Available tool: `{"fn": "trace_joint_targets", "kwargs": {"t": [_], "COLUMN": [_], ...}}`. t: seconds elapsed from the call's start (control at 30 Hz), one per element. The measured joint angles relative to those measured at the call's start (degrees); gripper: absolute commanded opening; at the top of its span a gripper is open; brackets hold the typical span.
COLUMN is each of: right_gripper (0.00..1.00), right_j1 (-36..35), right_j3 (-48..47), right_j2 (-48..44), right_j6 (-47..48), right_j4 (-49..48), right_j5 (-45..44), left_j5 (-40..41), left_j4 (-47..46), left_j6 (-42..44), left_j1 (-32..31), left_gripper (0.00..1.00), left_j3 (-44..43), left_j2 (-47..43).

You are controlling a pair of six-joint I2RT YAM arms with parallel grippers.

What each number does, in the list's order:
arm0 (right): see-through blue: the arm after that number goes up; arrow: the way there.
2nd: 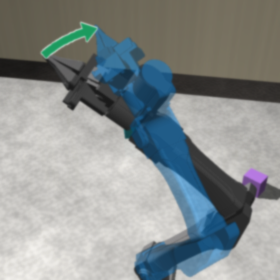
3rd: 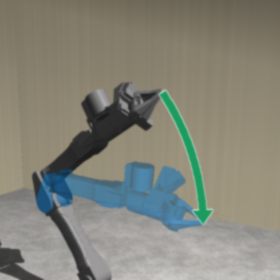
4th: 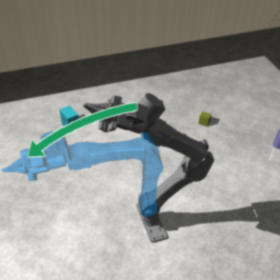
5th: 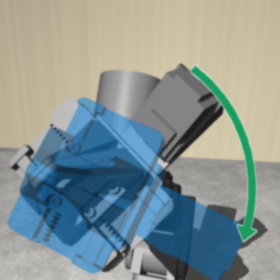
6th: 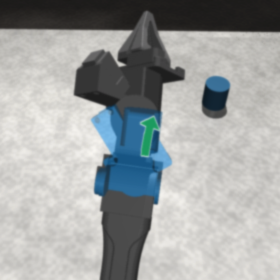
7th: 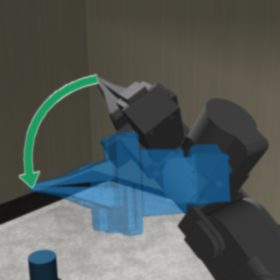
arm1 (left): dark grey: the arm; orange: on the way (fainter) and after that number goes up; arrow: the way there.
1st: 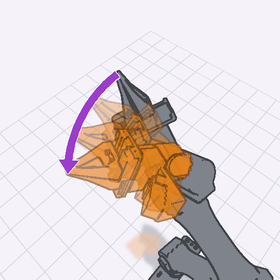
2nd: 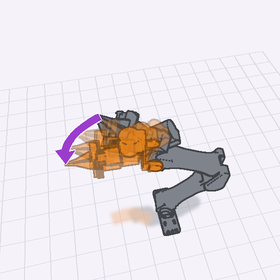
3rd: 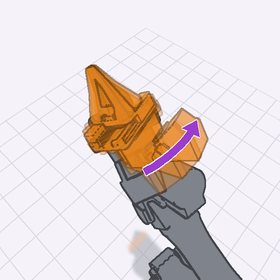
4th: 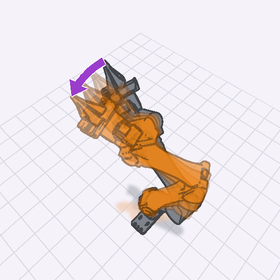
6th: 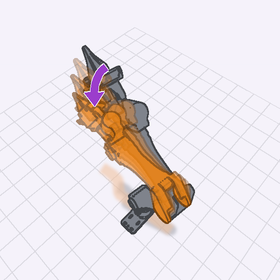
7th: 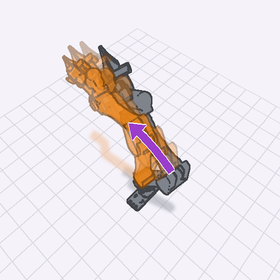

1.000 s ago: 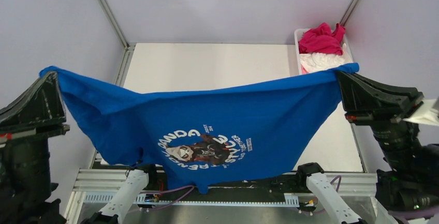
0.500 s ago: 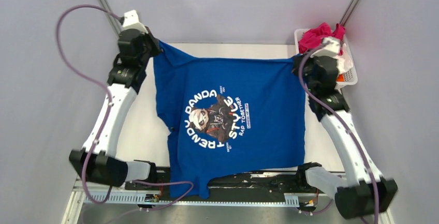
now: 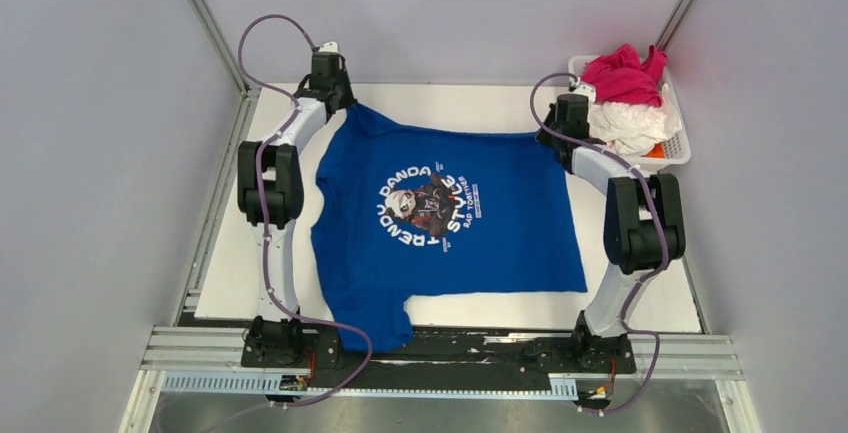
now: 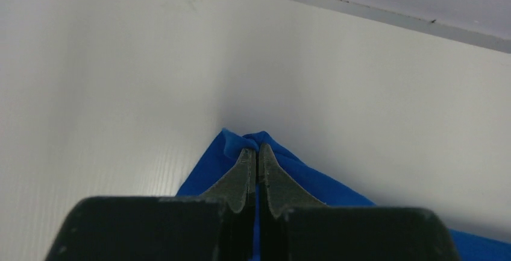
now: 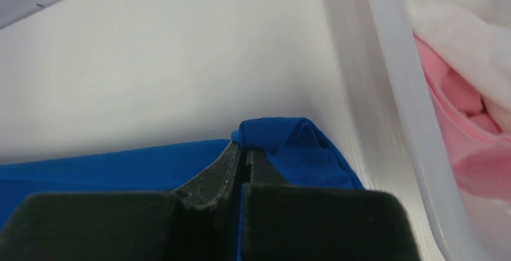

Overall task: Fold and stack the t-shirts
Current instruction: Flatten out the tshirt

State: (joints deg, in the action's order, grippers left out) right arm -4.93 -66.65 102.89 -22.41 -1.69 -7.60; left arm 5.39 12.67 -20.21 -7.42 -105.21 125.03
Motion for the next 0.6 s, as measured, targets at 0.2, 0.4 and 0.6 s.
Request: {"fn": "trace_joint_targets", "kwargs": {"t": [0.2, 0.4, 0.6], "right_gripper": [0.02, 0.47, 1.0], "right_j1": [0.1, 0.3, 0.6], "right_j3": [-9.0, -18.3, -20.3], "right_j2": [8.0, 16.3, 17.5], "right_j6": [0.7, 1.6, 2.7], "right_j4": [-3.5, -3.4, -1.3], "right_j5": [-1.6, -4.8, -3.9], "left_j5": [-1.8, -3.0, -6.6], "left_j4": [1.0, 1.3, 2.2], "left_j6": [-0.2, -2.2, -5.3], "left_j1": [0.1, 0.1, 0.1], "left_gripper": [0.1, 0.85, 1.0], "left_j3": [-14.5, -29.5, -35.6], "left_j2": [12.5, 22.6, 27.3]}}
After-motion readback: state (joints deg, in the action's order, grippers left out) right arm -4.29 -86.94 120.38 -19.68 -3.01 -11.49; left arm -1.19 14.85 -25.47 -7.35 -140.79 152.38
